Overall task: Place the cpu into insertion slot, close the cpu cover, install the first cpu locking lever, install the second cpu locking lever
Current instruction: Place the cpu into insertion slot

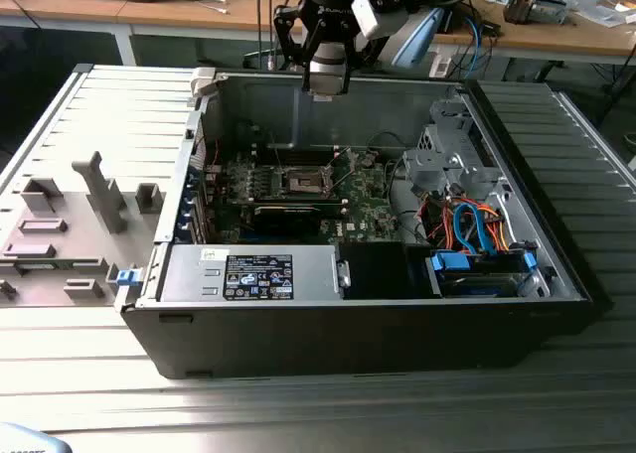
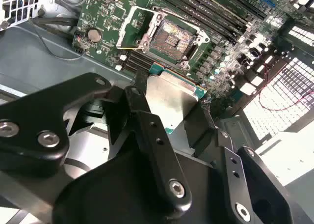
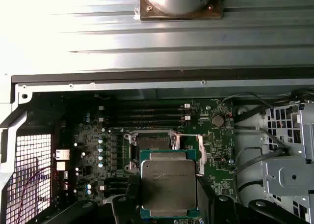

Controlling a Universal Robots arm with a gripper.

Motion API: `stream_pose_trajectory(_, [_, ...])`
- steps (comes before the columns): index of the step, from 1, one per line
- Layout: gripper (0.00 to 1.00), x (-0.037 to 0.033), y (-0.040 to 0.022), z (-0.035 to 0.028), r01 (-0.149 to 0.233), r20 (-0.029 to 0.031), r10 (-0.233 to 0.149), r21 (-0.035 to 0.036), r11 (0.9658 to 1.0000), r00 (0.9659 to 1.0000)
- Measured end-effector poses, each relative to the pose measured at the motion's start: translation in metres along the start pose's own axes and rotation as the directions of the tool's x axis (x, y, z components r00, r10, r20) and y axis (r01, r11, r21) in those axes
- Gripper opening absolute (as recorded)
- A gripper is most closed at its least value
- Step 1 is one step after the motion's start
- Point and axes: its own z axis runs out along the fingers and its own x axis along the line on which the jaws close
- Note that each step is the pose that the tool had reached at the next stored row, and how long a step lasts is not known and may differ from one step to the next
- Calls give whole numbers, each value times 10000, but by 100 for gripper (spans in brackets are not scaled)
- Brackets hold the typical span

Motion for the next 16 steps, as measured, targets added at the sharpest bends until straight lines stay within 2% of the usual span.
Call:
stream_pose_trajectory(11, [55,2,-2,21,0,-1,0,0,10000,10000])
stream_pose_trajectory(13, [55,1,-4,48,1,-1,-1,1,10000,10000])
stream_pose_trajectory(16, [55,1,-5,54,0,0,0,0,10000,10000])
